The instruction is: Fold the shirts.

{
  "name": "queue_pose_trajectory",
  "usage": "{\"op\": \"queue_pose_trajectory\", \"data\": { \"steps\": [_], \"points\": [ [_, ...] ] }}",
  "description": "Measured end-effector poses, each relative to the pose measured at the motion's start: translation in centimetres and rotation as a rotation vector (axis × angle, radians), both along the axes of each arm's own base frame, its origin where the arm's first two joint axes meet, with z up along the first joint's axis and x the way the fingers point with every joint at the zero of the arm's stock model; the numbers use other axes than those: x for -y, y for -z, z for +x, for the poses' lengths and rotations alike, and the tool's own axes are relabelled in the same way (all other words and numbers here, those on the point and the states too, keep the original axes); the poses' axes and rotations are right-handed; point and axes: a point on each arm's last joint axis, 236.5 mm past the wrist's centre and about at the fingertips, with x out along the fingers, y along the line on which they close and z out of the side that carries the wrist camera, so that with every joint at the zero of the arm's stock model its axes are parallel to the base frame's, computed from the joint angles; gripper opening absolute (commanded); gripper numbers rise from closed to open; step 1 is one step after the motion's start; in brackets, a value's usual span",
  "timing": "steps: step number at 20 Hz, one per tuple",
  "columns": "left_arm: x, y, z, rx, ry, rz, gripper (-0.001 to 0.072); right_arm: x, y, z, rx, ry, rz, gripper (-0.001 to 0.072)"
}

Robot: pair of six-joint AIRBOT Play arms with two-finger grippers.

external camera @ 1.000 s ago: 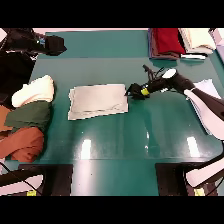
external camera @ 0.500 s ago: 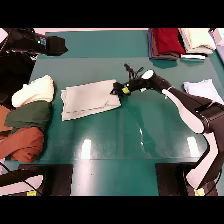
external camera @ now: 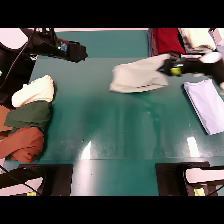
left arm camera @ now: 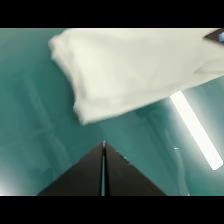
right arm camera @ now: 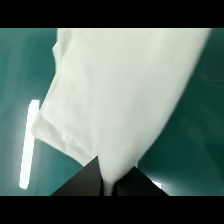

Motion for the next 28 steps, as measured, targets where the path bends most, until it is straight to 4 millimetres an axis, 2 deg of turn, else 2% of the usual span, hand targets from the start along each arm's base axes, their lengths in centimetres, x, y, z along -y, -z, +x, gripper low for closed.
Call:
{"op": "queue_pose_trajectory", "data": {
  "steps": [2, 5, 7, 9, 13, 16, 20, 22, 24, 28],
  "points": [
    [0.6, -0.2, -0.2, 0.004, 0.01, -0.009, 0.0023, 7.0, -1.1, -1.1, 0.011, 0.131, -0.024, 0.0016],
    [0.9, -0.3, -0.3, 0.007, 0.012, -0.017, 0.0024, 15.5, -2.4, -3.0, 0.027, 0.303, -0.048, 0.0016],
    [1.1, -0.4, -0.3, 0.008, 0.013, -0.022, 0.0023, 19.5, -3.1, -4.0, 0.038, 0.383, -0.063, 0.0016],
    [1.1, -0.5, -0.3, 0.008, 0.012, -0.025, 0.0023, 22.4, -4.4, -4.6, 0.064, 0.439, -0.079, 0.0016],
    [1.2, -0.5, -0.3, 0.001, 0.006, -0.034, 0.0024, 25.2, -8.5, -4.5, 0.146, 0.478, -0.119, 0.0016],
    [1.2, -0.5, -0.3, -0.002, 0.004, -0.037, 0.0024, 25.7, -11.6, -4.5, 0.195, 0.469, -0.146, 0.0016],
    [1.2, -0.3, -0.4, -0.009, 0.004, -0.036, 0.0024, 26.4, -14.0, -5.8, 0.217, 0.469, -0.17, 0.0016],
    [1.1, -0.3, -0.4, -0.009, 0.005, -0.035, 0.0024, 27.0, -14.5, -7.0, 0.206, 0.477, -0.192, 0.0016],
    [1.1, -0.3, -0.4, -0.009, 0.005, -0.034, 0.0024, 27.6, -14.1, -8.5, 0.167, 0.479, -0.221, 0.0017],
    [1.1, -0.3, -0.4, -0.008, 0.004, -0.031, 0.0024, 28.8, -11.2, -12.4, 0.054, 0.518, -0.248, 0.0019]
  ]
}}
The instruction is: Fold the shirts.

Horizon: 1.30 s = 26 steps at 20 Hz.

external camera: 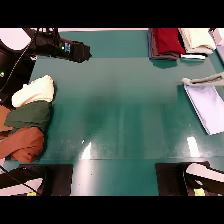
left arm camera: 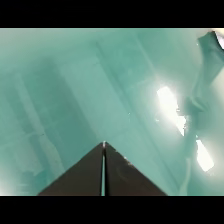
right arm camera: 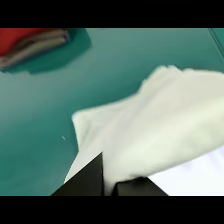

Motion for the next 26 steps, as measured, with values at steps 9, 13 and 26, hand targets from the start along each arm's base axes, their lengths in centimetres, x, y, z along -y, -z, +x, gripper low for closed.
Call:
{"op": "queue_pose_trajectory", "data": {
  "steps": [9, 13, 26],
  "points": [
    [0.0, -0.1, 0.2, 0.021, 0.007, 0.011, 0.0024, 1.4, 9.6, -11.7, -0.305, 0.167, 0.061, 0.0557],
    [0.0, -0.3, 0.3, 0.033, 0.006, 0.009, 0.0024, 0.4, 6.8, -11.1, -0.218, 0.166, 0.047, 0.0556],
    [0.0, -1.0, 0.9, 0.063, -0.005, -0.006, 0.0024, -28.2, -2.1, -2.3, 0.069, -0.611, 0.015, 0.0017]
  ]
}}
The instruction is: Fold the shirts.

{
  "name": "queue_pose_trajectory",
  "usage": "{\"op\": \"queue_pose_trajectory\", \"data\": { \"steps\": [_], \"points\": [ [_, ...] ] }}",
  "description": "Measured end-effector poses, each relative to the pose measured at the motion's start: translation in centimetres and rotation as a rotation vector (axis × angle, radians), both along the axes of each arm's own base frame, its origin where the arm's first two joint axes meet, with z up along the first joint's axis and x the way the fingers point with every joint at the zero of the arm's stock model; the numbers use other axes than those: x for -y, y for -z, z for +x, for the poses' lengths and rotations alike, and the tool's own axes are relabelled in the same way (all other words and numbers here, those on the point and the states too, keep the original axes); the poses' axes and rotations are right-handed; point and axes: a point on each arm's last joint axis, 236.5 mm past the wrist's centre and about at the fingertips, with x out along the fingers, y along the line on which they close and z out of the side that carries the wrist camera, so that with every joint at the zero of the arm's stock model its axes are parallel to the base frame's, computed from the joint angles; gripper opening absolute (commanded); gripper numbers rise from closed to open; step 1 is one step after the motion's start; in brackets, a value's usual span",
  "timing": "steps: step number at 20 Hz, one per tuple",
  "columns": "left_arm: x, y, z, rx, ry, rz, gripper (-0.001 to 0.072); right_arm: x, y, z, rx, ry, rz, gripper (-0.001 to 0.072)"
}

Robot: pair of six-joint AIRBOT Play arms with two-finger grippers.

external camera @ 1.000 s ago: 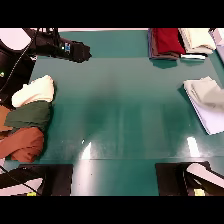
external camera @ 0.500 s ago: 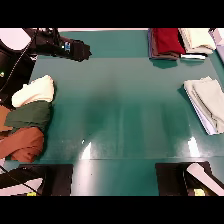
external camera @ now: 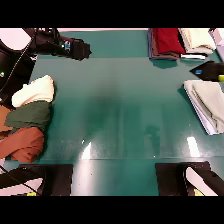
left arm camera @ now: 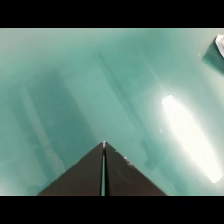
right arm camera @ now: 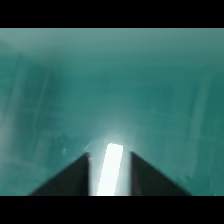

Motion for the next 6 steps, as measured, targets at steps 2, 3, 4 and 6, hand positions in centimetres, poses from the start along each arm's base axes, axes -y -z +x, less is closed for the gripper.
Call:
{"op": "queue_pose_trajectory", "data": {
  "steps": [2, 3, 4, 6],
  "points": [
    [0.0, -0.4, 0.3, 0.017, -0.007, -0.01, 0.0024, -3.8, -0.3, -0.6, 0.015, -0.1, 0.003, 0.0017],
    [0.0, -0.6, 0.5, 0.026, -0.011, -0.015, 0.0024, -5.2, -0.5, -0.8, 0.024, -0.138, 0.004, 0.0017],
    [0.0, -0.8, 0.6, 0.034, -0.014, -0.02, 0.0025, -6.4, -0.7, -1.1, 0.033, -0.17, 0.005, 0.0017],
    [0.0, -1.0, 0.8, 0.044, -0.018, -0.025, 0.0025, -8.1, -0.8, -1.5, 0.042, -0.215, 0.007, 0.0017]
  ]
}}
